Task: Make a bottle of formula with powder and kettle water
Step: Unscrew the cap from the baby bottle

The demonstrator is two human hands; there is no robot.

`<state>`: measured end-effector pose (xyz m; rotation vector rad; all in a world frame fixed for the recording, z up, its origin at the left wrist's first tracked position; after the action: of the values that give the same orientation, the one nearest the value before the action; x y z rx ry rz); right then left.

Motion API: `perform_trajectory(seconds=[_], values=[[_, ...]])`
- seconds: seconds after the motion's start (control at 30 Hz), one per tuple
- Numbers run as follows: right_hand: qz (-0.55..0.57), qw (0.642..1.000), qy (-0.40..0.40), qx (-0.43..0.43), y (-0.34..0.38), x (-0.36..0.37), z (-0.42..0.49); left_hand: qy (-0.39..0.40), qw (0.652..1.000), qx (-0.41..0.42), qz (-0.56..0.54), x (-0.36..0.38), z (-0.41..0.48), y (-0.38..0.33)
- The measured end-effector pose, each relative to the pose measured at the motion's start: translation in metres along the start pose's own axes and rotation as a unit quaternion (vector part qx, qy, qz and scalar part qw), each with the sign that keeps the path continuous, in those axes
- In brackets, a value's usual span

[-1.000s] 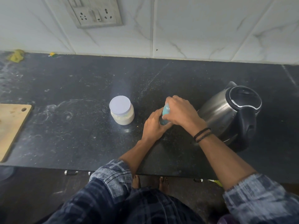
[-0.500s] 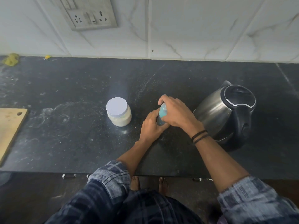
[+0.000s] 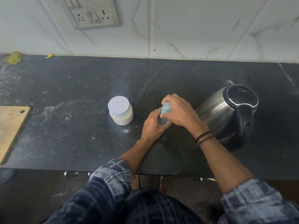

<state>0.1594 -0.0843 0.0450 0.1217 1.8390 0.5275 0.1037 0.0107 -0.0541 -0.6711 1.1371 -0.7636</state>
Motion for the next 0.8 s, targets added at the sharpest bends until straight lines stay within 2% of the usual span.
perform_trajectory(seconds=[0.13,0.27,0.4,0.53,0.67,0.8], values=[[0.002,1.000,0.026,-0.016,0.001,0.001,0.000,-0.002,1.000,-0.001,0.003,0.000,0.001,0.002],[0.003,1.000,-0.002,-0.001,-0.001,-0.004,0.000,0.004,1.000,-0.004,0.005,0.000,0.000,0.003],[-0.012,0.999,0.035,-0.015,0.000,0.000,0.001,0.006,1.000,-0.005,0.000,0.001,0.001,0.003],[-0.006,1.000,0.003,0.002,-0.001,-0.002,0.000,0.006,1.000,0.000,-0.002,0.002,0.001,0.003],[-0.010,0.999,0.026,-0.016,0.000,0.006,-0.002,0.000,1.000,0.005,-0.003,0.002,0.001,0.004],[-0.006,1.000,-0.001,-0.002,-0.001,0.002,-0.002,0.001,1.000,0.013,-0.001,0.003,0.001,0.004]])
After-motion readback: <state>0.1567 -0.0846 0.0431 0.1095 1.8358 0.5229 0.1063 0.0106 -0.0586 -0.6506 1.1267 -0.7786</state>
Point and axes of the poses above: each hand's wrist, its own z-axis towards the middle knuckle, its own x-axis out of the palm, y = z × x, the point moved 6 cm from there along z, towards the middle knuckle, and after that the axes turned 14 degrees about x, right-handed, at the moved point
